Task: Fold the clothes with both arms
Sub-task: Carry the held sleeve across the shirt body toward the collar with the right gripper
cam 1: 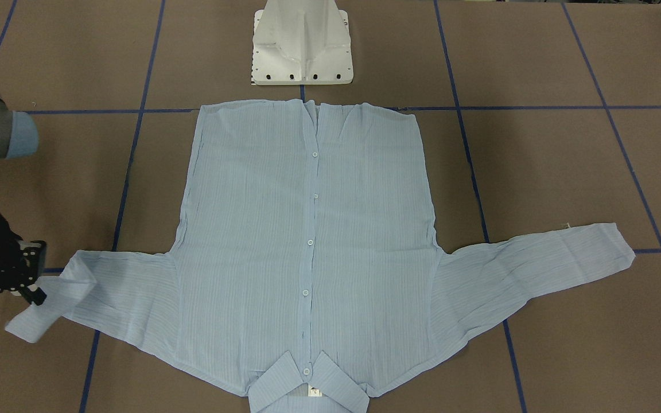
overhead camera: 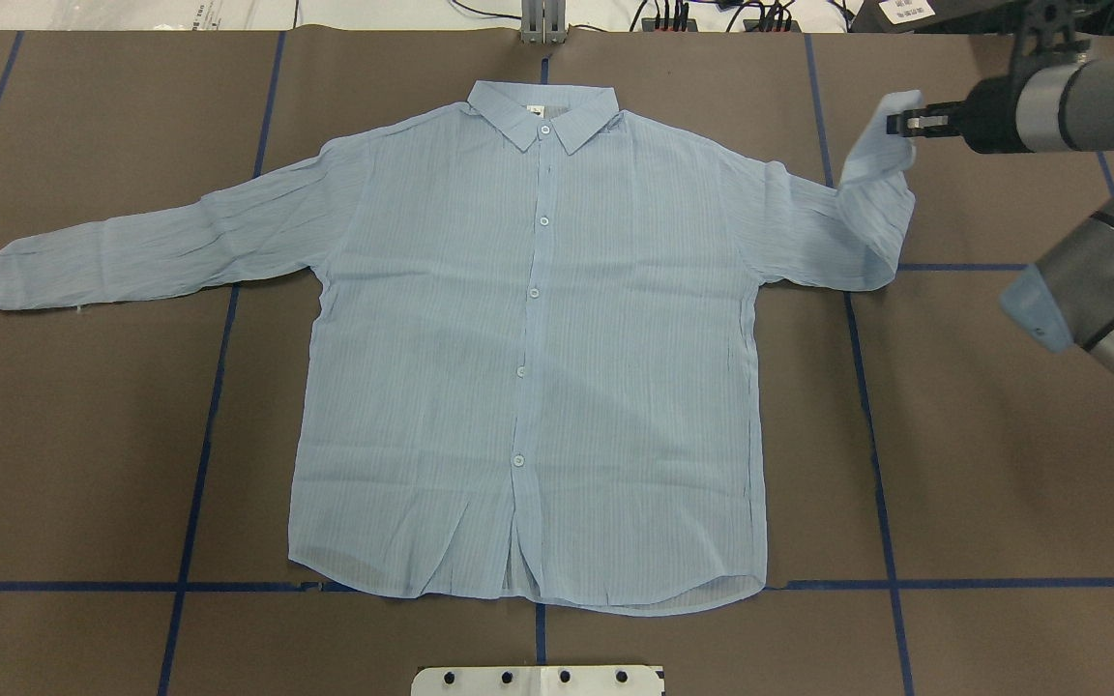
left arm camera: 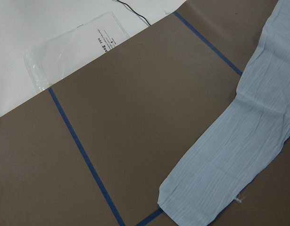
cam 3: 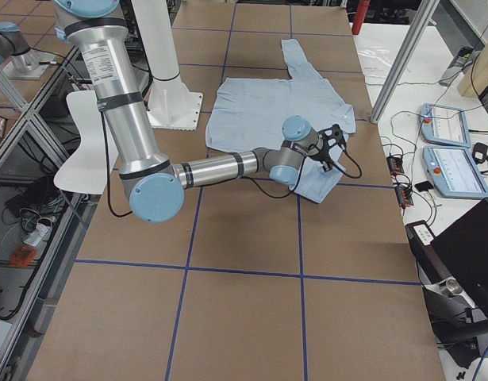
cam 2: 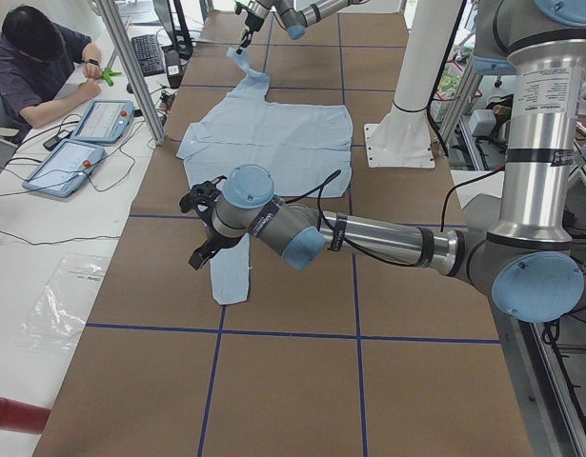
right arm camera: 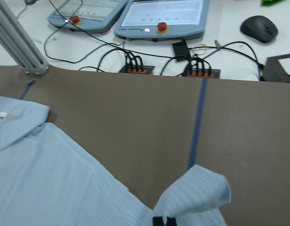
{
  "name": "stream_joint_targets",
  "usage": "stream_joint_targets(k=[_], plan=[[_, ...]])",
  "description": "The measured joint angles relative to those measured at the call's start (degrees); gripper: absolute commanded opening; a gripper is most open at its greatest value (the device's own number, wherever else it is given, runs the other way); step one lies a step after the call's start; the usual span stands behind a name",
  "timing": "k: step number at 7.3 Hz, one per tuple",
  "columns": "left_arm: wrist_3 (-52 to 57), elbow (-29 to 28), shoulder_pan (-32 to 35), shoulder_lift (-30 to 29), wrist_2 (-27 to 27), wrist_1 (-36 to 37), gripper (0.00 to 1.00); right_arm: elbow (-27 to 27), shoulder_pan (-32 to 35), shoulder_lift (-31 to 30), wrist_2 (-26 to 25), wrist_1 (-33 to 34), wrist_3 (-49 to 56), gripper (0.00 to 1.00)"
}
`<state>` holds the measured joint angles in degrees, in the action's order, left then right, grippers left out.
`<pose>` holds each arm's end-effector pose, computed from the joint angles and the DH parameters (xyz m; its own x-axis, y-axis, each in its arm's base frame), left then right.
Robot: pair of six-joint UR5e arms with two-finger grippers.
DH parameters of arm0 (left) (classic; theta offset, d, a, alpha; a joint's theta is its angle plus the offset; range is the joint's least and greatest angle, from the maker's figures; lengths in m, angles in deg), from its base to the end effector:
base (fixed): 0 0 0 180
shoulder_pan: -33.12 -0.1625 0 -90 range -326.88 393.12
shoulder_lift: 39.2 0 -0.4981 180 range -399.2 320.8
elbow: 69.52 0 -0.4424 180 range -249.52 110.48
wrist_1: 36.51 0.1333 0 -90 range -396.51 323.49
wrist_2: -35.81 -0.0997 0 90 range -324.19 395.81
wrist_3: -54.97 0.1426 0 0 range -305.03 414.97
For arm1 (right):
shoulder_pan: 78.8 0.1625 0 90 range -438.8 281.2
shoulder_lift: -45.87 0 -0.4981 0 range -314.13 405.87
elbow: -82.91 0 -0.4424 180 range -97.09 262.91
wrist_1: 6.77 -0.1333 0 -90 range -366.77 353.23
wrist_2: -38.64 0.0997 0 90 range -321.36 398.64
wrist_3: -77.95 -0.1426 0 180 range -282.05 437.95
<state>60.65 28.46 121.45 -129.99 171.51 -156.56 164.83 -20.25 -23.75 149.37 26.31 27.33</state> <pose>-0.0142 -0.5849 0.6082 0.6794 0.5436 -0.4928 -0.0904 0.7286 0.6790 -0.3289 -0.6965 0.4893 0.5397 -0.2548 0.8023 -0.3658 0.7874 0.4961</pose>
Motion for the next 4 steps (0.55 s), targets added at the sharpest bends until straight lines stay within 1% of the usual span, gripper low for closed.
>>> stream_joint_targets(k=[1, 3, 4], plan=[[0.0, 0.0, 0.0, 0.0, 0.0, 0.0, 1.00, -0.1, -3.8, 4.3, -4.6, 0.4, -4.2, 0.00], [0.0, -0.1, 0.0, 0.1, 0.0, 0.0, 1.00, -1.3, -12.3, 12.4, -18.0, 3.8, -9.4, 0.00], [0.0, -0.1, 0.0, 0.1, 0.0, 0.0, 1.00, -3.7, -16.2, 16.9, -23.2, 5.3, -10.9, 0.00]])
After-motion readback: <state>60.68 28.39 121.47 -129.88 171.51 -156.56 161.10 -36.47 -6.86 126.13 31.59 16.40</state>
